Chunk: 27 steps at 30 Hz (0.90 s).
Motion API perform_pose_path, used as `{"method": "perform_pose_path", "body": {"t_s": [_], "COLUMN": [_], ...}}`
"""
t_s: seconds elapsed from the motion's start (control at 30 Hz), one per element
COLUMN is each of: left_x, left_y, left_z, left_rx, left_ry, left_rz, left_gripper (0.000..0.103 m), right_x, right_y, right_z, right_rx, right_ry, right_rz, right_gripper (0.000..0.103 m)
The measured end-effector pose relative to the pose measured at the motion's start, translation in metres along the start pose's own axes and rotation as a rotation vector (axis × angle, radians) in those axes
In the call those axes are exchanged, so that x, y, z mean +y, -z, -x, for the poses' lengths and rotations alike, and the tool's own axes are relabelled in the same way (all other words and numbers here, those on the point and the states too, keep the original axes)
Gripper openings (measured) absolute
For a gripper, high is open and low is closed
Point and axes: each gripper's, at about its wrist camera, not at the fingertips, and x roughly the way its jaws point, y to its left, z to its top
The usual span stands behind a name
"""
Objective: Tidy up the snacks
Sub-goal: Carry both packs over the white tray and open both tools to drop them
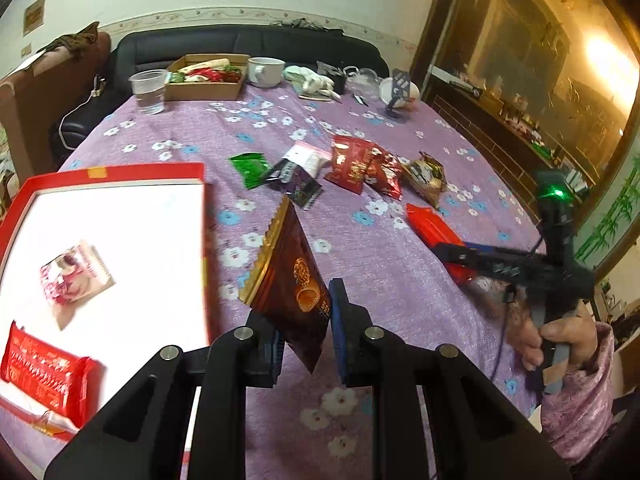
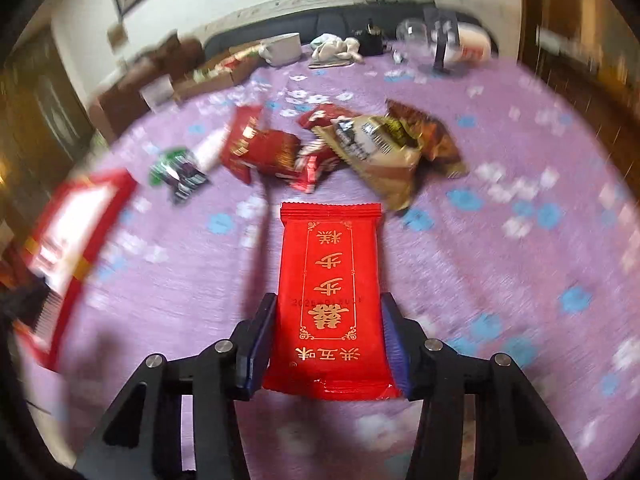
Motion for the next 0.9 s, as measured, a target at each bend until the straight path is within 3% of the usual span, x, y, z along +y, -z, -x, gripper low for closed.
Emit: {"method": "perform_pose_path", "body": {"t_s": [0.13,0.33,0.63,0.9], "left_x": [0.016,0.052,0.101,0.130], "left_y": [0.004,0.015,0.032,0.037], "left_z": [0.009,0.023,0.041,0.049], "left_rx": [-0.017,-0.046,-0.068,-0.087], "left_ry": [-0.010,-0.061,-0.157,-0.226], "left_rz": [0.029,0.101,0.185,0.227], "left_gripper": [0.017,0.017,0.018,0.018], "right_x": [-0.006,0.044,0.158,0.221], "right_y": [0.000,-0.006,-0.006,-0.004], "right_z": [0.002,0.000,-0.028,-0.058], "right_rx": [0.055,0.090,0.155,0.205], "right_ry": [-0.303,-0.573,-0.719,-0.735], "right_rz": [-0.156,-0.151,-0.028,0.047], "right_gripper": [0.051,0.050,0.050,0.050]}}
